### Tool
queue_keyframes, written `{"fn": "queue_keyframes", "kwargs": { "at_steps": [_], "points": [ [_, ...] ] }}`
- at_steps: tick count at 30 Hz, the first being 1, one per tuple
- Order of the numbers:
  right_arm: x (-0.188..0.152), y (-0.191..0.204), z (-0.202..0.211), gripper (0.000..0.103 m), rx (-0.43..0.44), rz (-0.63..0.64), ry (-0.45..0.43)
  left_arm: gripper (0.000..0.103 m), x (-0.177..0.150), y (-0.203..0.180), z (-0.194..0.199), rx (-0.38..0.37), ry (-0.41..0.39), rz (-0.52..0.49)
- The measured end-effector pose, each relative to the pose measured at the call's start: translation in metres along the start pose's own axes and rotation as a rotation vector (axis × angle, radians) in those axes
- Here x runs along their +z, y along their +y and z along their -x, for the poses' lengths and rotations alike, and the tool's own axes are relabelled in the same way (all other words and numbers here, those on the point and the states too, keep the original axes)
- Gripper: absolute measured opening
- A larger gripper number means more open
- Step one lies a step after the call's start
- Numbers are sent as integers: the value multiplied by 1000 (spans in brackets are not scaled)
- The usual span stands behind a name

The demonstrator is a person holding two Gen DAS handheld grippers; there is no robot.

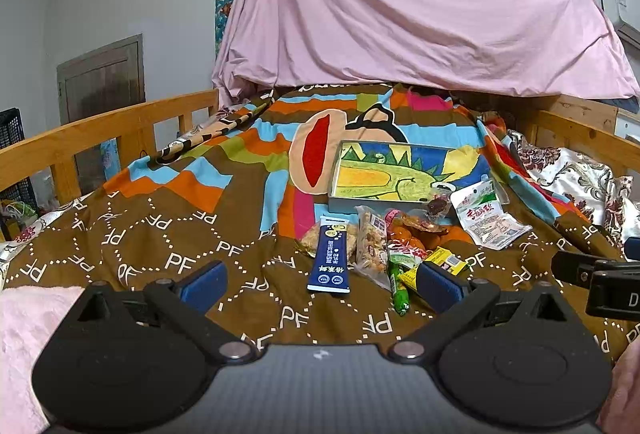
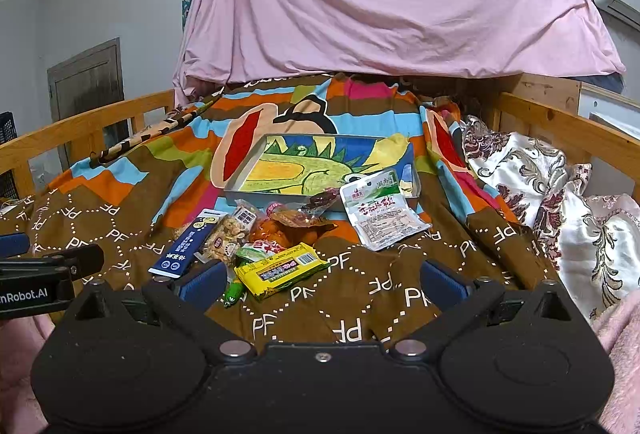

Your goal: Organize snacks

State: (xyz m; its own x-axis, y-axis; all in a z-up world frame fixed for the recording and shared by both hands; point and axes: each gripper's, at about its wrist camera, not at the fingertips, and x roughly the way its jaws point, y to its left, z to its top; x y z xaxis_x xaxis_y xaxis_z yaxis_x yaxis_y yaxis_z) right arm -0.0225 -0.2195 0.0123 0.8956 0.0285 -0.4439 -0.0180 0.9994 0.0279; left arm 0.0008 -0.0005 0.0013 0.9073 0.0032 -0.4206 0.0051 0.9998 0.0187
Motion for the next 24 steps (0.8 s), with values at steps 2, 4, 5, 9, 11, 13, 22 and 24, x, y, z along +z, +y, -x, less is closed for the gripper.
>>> {"fn": "queue_keyframes", "kwargs": {
  "at_steps": [2, 4, 5, 9, 11, 13, 22, 24],
  "points": [
    [-1, 2, -1, 103, -4, 4, 6, 103, 4, -1, -3, 13, 18, 1],
    [-1, 5, -3, 103, -5, 19, 33, 103, 6, 1, -7, 25, 37, 13],
    [0, 6, -4, 103, 0, 23, 39, 103, 7, 3, -9, 25, 42, 20],
    [2, 2, -14, 103, 31, 22, 86, 103, 19, 11, -26, 0, 87, 37],
    [5, 3, -19, 103, 57, 6, 112, 103, 28, 14, -34, -16, 95, 27],
    [8, 4, -27, 103, 83, 3, 137, 103, 37, 15, -43, -30, 101, -5],
    [23, 6, -85, 103, 111, 30, 225, 103, 58, 13, -118, -79, 222, -140],
    [24, 8, -100, 103, 100, 55, 231, 103, 57, 12, -133, -85, 241, -145]
  ]
}}
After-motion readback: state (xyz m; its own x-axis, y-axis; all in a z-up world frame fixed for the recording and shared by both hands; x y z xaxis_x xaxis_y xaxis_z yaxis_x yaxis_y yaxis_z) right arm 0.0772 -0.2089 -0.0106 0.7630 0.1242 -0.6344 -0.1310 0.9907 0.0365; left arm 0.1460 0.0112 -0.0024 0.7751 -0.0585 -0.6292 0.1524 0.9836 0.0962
